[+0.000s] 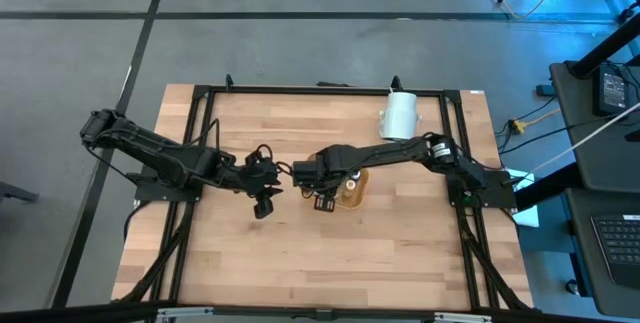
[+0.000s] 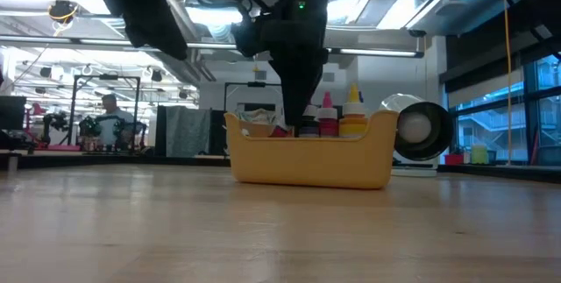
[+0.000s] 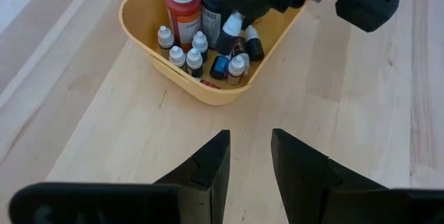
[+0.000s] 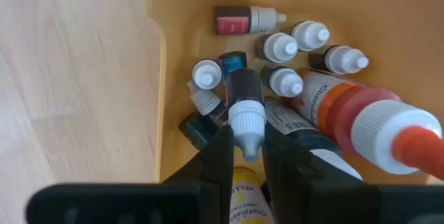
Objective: Pick & Place food coloring
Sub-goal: Put the small red food coloring bottle into the yellow bin, then return to Home Position
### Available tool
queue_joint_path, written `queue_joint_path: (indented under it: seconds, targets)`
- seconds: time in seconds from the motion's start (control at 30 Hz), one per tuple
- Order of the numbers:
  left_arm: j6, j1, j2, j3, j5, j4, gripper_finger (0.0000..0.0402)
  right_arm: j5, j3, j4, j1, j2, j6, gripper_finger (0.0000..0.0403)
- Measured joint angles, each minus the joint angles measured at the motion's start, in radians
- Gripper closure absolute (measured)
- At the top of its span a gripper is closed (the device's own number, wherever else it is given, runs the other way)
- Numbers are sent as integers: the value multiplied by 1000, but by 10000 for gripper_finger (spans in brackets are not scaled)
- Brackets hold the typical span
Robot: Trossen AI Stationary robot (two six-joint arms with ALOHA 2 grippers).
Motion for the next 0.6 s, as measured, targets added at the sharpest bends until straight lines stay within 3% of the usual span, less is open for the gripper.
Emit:
queue_joint_path:
  seconds: [0.17, 0.6]
  targets:
    - [0, 0, 0, 0, 0, 0, 300, 0, 0, 1, 0, 4, 0, 338]
    - [2, 0, 0, 0, 1, -8, 300, 0, 0, 5, 0, 4, 3, 285]
